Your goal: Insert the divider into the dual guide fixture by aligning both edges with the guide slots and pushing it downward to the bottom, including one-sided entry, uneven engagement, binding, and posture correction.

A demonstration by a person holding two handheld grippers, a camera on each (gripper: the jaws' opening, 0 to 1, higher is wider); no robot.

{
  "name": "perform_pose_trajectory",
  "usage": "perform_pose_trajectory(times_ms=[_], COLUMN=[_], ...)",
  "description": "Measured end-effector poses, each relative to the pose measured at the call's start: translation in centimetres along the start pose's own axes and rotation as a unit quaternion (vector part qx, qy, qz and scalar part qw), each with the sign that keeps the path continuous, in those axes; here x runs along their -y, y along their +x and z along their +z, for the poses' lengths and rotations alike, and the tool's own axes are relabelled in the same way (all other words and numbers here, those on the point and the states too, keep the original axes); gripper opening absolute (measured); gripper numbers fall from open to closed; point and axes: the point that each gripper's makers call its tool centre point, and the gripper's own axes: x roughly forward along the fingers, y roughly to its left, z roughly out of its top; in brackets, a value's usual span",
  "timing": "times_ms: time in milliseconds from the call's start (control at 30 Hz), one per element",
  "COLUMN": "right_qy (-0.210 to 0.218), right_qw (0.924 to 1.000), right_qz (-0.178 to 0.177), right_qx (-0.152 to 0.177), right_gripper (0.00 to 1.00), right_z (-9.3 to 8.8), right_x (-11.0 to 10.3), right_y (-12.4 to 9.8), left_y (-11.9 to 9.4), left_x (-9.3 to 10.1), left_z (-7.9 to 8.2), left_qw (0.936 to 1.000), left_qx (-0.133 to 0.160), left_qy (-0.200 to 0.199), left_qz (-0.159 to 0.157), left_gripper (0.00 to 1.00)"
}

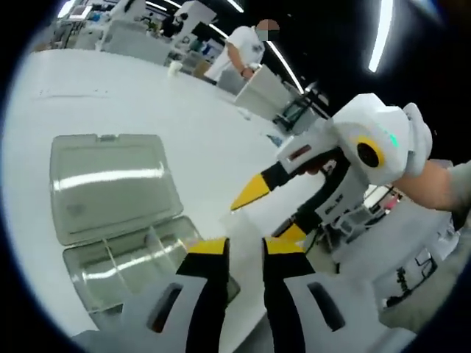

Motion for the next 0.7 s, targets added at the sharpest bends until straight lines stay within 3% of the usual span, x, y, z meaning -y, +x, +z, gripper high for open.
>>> perform_pose_trajectory(times_ms=[700], right_qy=[-0.002], right_qw=[0.9999], right_qz=[-0.007], right_qx=[0.008], right_gripper=[0.27], right_z=[0.7], right_x=[-0.26], right_y=[-0.39], left_y=[0.23], left_x=[-0.36], left_z=[-0.42], left_qw=[0.9985], left_qx=[0.007], left_qy=[-0.055], left_qz=[-0.003], left_gripper=[0.1])
